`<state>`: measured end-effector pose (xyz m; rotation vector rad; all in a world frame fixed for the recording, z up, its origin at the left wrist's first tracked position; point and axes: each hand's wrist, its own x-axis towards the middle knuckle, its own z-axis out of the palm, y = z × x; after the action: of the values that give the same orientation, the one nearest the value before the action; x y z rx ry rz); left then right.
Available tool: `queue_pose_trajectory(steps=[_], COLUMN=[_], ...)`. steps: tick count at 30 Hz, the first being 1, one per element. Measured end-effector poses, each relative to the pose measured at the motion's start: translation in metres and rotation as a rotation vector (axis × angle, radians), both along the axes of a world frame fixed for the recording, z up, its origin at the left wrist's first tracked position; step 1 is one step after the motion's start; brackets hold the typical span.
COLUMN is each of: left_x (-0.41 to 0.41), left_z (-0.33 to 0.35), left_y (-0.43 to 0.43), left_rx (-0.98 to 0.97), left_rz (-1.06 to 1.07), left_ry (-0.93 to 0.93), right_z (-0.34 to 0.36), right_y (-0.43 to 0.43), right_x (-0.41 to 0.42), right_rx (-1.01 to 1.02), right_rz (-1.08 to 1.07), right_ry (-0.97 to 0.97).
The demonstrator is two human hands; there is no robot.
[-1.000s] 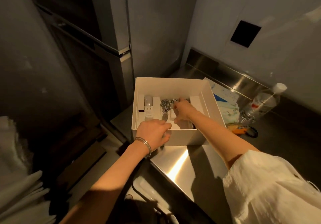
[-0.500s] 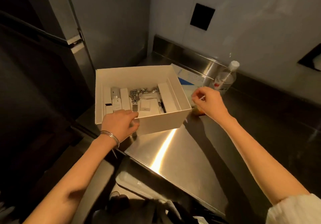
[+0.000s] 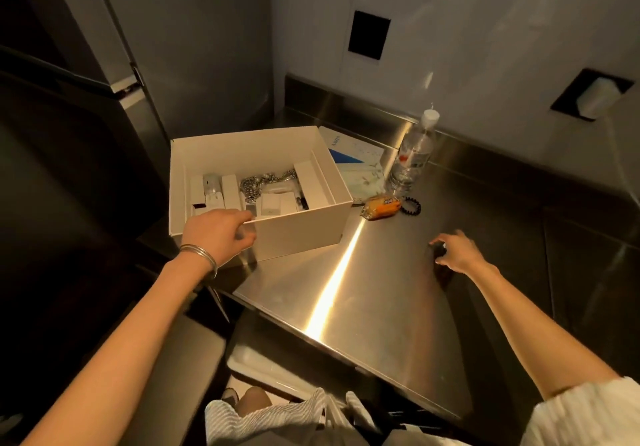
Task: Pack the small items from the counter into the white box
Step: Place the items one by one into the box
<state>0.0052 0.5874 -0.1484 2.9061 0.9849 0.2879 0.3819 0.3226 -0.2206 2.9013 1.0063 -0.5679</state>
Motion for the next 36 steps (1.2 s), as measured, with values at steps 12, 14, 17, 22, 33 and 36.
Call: queue_pose_trajectory(steps=[12, 14, 17, 22, 33, 36], left_x=[0.003, 0.003, 0.002, 0.003, -0.001, -0.002], left_z=[0.004, 0.004, 0.005, 0.006, 0.002, 0.001], left_y=[-0.004, -0.004, -0.006, -0.007, -0.003, -0.002], left_rx=[0.024, 0.023, 0.019, 0.015, 0.001, 0.002], left_rz=[0.024, 0.025, 0.032, 0.038, 0.012, 0.006], left_ry=[0.073, 0.071, 0.064, 0.062, 0.027, 0.009], right_z=[0.099, 0.137, 0.172, 0.170, 0.094, 0.075], right_y=[0.060, 0.083, 0.122, 0.191, 0.283, 0.297], right_x=[-0.058, -0.077, -0.110, -0.147, -0.152, -0.157], right_rx=[0.550, 0.672, 0.738, 0.617, 0.205, 0.172], right_rz=[0.119, 0.206, 0.369, 0.529, 0.563, 0.586], right_ry=[0.178, 0.177, 0.191, 0.234, 0.124, 0.105])
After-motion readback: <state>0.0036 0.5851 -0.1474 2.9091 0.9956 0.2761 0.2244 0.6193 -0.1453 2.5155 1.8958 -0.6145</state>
